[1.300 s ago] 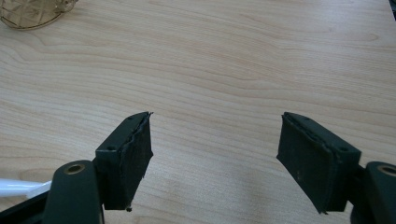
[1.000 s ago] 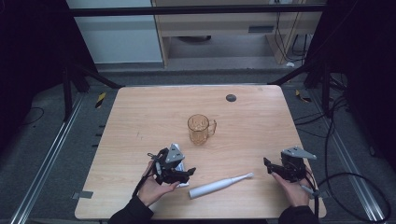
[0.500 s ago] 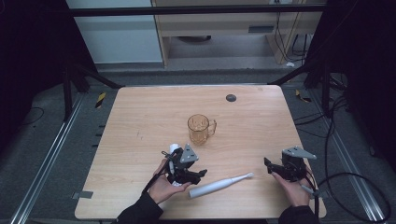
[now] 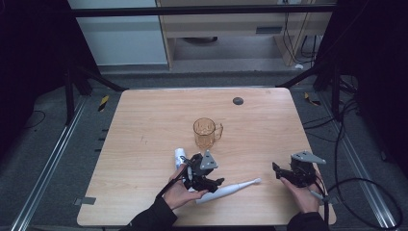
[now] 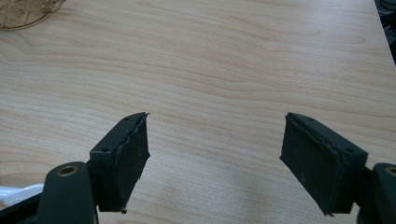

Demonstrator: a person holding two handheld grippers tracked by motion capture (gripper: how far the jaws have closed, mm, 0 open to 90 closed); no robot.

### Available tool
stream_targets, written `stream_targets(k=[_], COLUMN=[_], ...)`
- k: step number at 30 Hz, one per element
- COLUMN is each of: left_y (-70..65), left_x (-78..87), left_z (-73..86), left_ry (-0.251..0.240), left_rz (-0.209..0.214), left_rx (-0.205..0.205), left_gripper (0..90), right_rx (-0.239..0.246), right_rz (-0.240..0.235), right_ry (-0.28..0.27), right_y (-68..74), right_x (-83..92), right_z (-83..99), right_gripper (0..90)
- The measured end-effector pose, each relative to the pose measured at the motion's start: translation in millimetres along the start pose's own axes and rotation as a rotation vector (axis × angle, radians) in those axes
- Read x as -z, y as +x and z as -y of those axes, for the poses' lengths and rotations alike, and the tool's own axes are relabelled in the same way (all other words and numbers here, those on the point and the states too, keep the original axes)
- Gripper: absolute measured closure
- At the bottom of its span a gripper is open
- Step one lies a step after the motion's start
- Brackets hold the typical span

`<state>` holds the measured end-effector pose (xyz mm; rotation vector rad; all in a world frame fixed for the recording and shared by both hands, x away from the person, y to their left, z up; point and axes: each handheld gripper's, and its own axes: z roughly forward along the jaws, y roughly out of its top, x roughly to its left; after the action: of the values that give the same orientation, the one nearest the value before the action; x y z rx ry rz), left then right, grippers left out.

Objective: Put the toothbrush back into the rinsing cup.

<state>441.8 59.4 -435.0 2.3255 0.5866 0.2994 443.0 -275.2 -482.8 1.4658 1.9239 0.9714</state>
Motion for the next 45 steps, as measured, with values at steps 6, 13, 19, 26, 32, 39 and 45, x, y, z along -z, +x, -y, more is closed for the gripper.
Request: stream_targets(k=[6, 13, 19, 26, 32, 39, 45], left_y=[-7.0, -14.3, -19.0, -21.7, -24.2, -26.0, -28.2], left_x=[-10.1, -21.0, -30.5, -36.7, -43.5, -50.0, -53.9], left_z=[-5.1, -12.6, -15.7, -17.4, -18.9, -20.4, -23.0], left_ry=[0.038, 0.077, 0.108, 0.137, 0.173, 0.205, 0.227], left_rz=[0.028, 0.059, 0.077, 0.094, 0.101, 0.116, 0.124], left_rx=[-0.028, -0.061, -0.085, -0.106, -0.125, -0.141, -0.157], left_gripper=[38.4, 39.7, 40.8, 43.7, 43.9, 45.4, 46.8], right_rx=[0.001, 0.01, 0.008, 0.005, 0.005, 0.006, 0.008], right_rz=[0.002, 0.008, 0.009, 0.006, 0.007, 0.005, 0.005], right_ry=[-0.002, -0.002, -0.001, 0.005, 0.011, 0.018, 0.028], right_y=[-0.3, -0.9, -1.2, -1.4, -1.6, -1.8, -1.3], right_x=[-0.2, -0.8, -0.6, -0.7, -1.3, -1.6, -2.1], right_z=[0.1, 0.3, 0.4, 0.4, 0.6, 0.4, 0.3], right_gripper=[23.0, 22.9, 22.9, 22.8, 22.9, 22.9, 23.2])
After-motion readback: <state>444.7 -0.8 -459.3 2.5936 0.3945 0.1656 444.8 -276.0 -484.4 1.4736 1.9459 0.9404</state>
